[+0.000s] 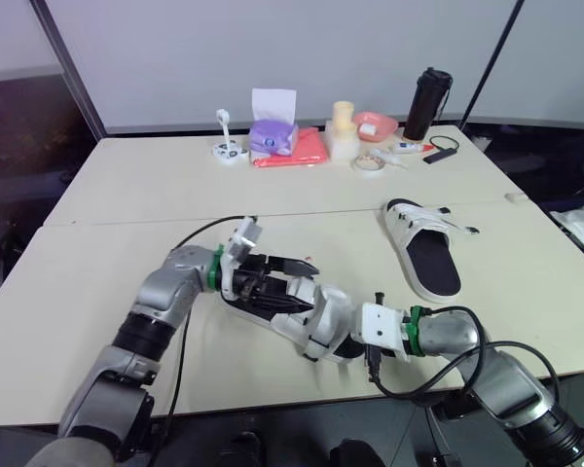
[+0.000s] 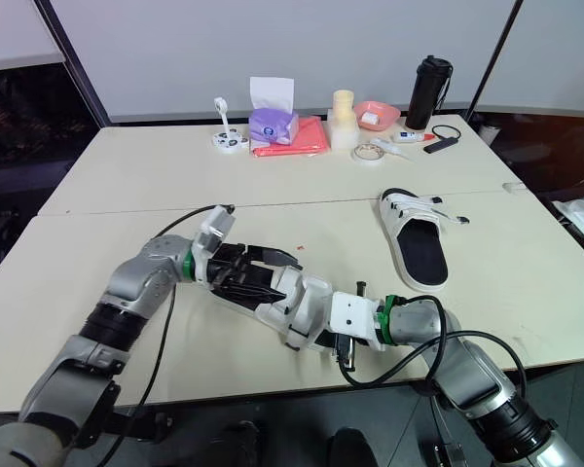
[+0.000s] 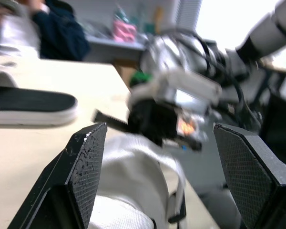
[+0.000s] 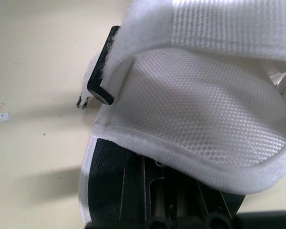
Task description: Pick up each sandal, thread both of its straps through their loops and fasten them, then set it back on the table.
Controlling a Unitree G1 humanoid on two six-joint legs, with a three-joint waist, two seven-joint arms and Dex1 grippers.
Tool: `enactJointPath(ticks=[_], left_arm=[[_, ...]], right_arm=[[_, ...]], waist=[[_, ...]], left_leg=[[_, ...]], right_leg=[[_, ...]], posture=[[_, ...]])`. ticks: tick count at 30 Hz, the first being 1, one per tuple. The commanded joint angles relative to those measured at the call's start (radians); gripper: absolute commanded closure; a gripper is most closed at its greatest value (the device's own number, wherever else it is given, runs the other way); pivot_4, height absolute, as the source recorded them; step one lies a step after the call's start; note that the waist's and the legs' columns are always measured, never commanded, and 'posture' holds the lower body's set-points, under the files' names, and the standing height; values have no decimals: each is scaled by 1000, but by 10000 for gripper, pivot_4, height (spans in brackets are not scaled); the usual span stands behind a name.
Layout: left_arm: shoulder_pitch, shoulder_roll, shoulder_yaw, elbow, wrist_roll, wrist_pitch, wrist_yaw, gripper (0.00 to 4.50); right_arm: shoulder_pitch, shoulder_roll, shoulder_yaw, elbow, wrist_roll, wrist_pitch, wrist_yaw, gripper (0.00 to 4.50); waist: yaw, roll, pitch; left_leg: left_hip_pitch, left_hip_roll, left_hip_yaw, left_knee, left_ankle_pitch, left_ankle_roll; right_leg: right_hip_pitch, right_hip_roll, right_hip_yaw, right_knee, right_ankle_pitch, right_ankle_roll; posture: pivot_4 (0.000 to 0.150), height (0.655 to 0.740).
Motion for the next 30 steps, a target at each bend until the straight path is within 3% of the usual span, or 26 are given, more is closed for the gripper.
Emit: enactJointPath(ticks=[1, 8, 22, 30], left_arm=[[78, 72, 9, -103, 21, 24, -35, 8268], [216, 155, -36, -118, 144, -103, -107, 8268], [278, -31, -80, -40, 278, -268, 20, 8268], [271, -87, -94, -50, 290, -256, 43, 8268]], right_arm=[[34, 2, 68, 72, -40, 30, 14, 45000], [39, 2, 74, 69, -38, 29, 18, 45000], [47, -3, 76, 56, -39, 37, 20, 45000], [44, 1, 75, 60, -42, 39, 17, 45000]], waist=[[0, 0, 0], [4, 0, 0], [5, 0, 0], [9, 0, 0]], left_leg=[[0, 0, 0, -1, 0, 0], [0, 0, 1, -2, -2, -3], [0, 1, 1, -4, -2, -3], [0, 0, 1, -3, -2, -3]], right_leg=[[-1, 0, 0, 0, 0, 0], [-5, -1, 0, 0, -1, -4], [-6, -1, 1, -1, -1, -4], [-5, -2, 0, -1, -1, -4]], posture=[[1500, 7344], [1500, 7344], [1500, 7344], [1500, 7344]])
